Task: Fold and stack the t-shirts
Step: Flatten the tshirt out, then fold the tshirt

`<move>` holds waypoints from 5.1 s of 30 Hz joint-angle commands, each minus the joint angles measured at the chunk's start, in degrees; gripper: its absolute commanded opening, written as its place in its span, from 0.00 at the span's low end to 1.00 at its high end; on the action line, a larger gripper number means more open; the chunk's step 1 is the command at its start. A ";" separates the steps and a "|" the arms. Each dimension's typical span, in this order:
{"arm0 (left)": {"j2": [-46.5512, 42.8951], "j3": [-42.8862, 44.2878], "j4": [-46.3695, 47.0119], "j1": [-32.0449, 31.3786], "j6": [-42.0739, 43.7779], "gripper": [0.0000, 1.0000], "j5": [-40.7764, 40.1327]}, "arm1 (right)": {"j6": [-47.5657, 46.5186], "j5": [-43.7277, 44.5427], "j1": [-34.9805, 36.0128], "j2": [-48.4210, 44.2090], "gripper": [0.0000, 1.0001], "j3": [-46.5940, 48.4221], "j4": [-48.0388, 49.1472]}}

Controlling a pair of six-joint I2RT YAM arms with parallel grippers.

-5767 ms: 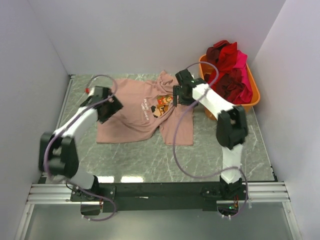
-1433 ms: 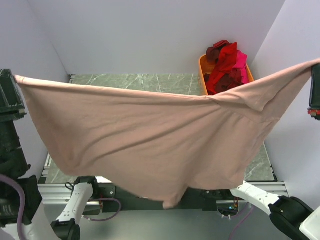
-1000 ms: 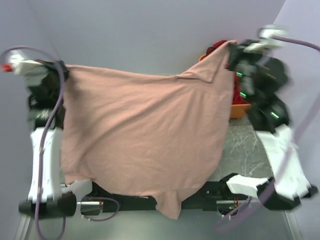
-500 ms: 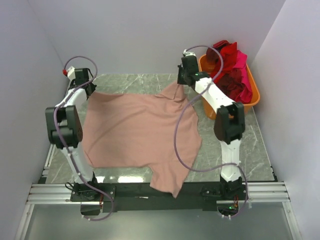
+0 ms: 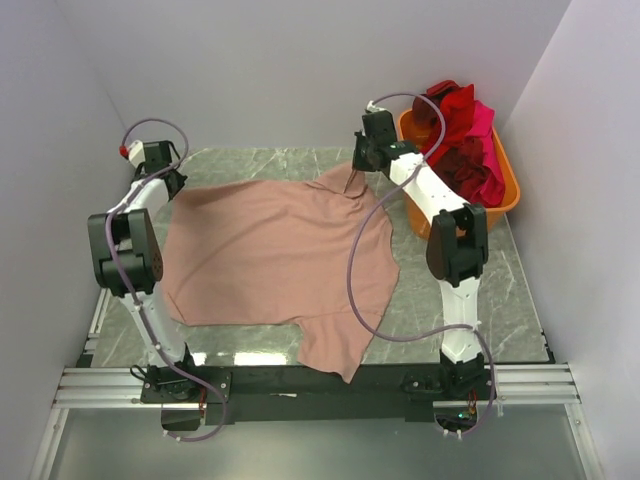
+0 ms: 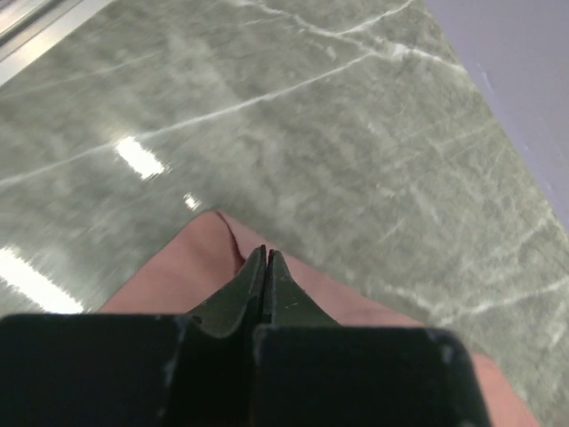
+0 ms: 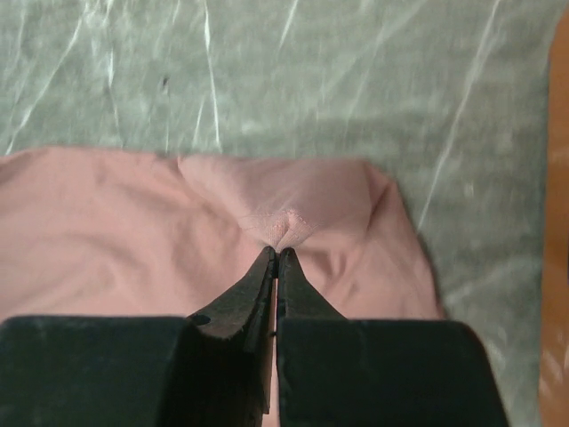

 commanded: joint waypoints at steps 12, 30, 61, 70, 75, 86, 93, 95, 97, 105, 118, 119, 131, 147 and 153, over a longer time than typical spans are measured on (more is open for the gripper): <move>-24.14 -18.25 4.73 0.49 -3.90 0.01 -3.36 | 6.78 -3.53 -0.46 -25.47 0.00 -22.89 -2.70; -30.39 -27.66 -0.90 1.29 -4.60 0.01 -9.34 | 11.00 -8.10 -0.37 -43.14 0.00 -43.89 -5.17; -26.98 -27.05 0.06 2.87 -3.02 0.99 10.60 | 7.84 -7.49 4.11 -33.67 0.82 -44.02 3.80; -13.79 -22.57 -0.28 2.78 -2.23 0.99 14.74 | 5.82 -3.45 3.68 -9.85 0.82 -25.12 -3.31; -9.13 -20.72 -1.60 2.78 -1.70 0.99 13.69 | 6.17 -3.36 2.01 -2.29 0.81 -20.00 -5.87; -3.41 -16.15 -4.06 2.78 -2.14 0.99 12.54 | 4.32 -1.95 -0.37 7.04 0.81 -9.19 -12.72; 0.90 -9.56 -6.61 2.87 -1.97 0.99 11.58 | 3.54 -2.65 -1.77 15.12 0.81 9.32 -20.27; 1.52 -6.59 -7.57 2.78 -1.70 0.99 11.66 | 2.74 -2.83 -1.86 15.22 0.81 11.55 -20.81; 1.61 -4.38 -10.21 2.78 -1.35 0.99 10.96 | 1.52 -3.44 -1.69 13.91 0.81 11.91 -20.11; -14.43 -8.04 -14.43 2.78 -4.67 0.99 5.61 | -1.30 -8.28 -0.46 -5.24 0.81 -2.54 -12.66; -60.07 -47.67 -32.80 3.04 -32.19 0.99 -12.15 | 8.63 -8.00 1.74 -41.27 0.84 -47.93 6.34; -62.27 -49.27 -32.02 3.04 -31.77 0.99 -12.15 | 8.98 -8.62 1.65 -42.25 0.84 -49.42 7.22; -55.20 -54.65 -23.49 3.22 -24.74 0.99 -4.95 | 9.51 -8.81 1.74 -45.60 0.84 -56.38 7.75; -45.86 -52.80 -19.35 3.31 -21.74 0.67 -5.03 | 7.93 -8.01 1.74 -47.27 0.84 -63.15 6.87; -43.22 -51.92 -19.53 3.31 -21.13 0.52 -5.21 | 7.40 -10.65 2.00 -47.97 0.83 -65.70 8.72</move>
